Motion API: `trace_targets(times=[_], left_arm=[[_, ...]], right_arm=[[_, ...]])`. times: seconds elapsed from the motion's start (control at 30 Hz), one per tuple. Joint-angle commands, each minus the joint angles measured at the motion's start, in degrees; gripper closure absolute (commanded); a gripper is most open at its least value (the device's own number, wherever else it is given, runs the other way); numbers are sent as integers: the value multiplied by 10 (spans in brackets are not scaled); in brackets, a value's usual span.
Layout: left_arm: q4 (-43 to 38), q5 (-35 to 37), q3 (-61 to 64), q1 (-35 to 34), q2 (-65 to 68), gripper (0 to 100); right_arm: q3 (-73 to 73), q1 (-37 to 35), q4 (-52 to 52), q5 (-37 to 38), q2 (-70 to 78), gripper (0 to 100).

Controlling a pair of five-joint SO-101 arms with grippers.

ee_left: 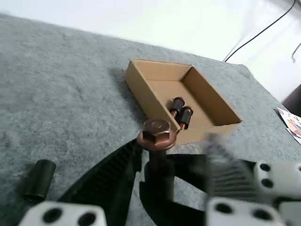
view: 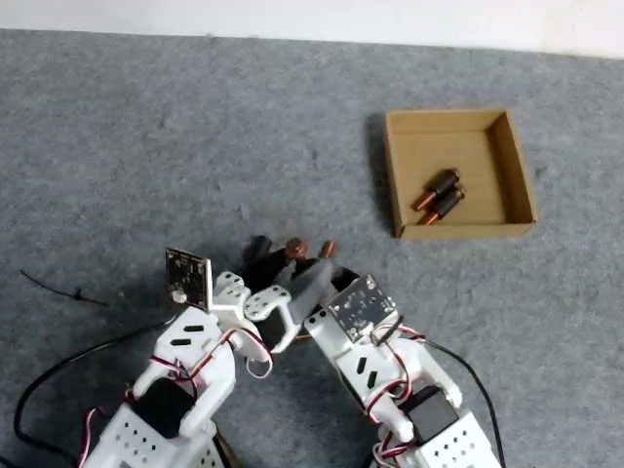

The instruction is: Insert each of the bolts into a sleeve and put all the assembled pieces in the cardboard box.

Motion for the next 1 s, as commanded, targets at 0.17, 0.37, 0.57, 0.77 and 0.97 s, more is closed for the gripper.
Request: trace_targets(times=[0.17,0.37,0.57,0.77,0.97], left_arm=[[-3,47,5,-47,-7,667],[-45,131,-12,-146,-7,667],[-57,138,-9,-178,-6,667],[-57,136,-1,-177,-6,688],[-58,85,0,-175,-6,899]], right_arm=[[75,7,0,7,-8,989],[74,8,0,7,-8,989],[74,8,0,7,-8,989],[75,46,-2,3,-8,989],[75,75,-23,2,-7,991]])
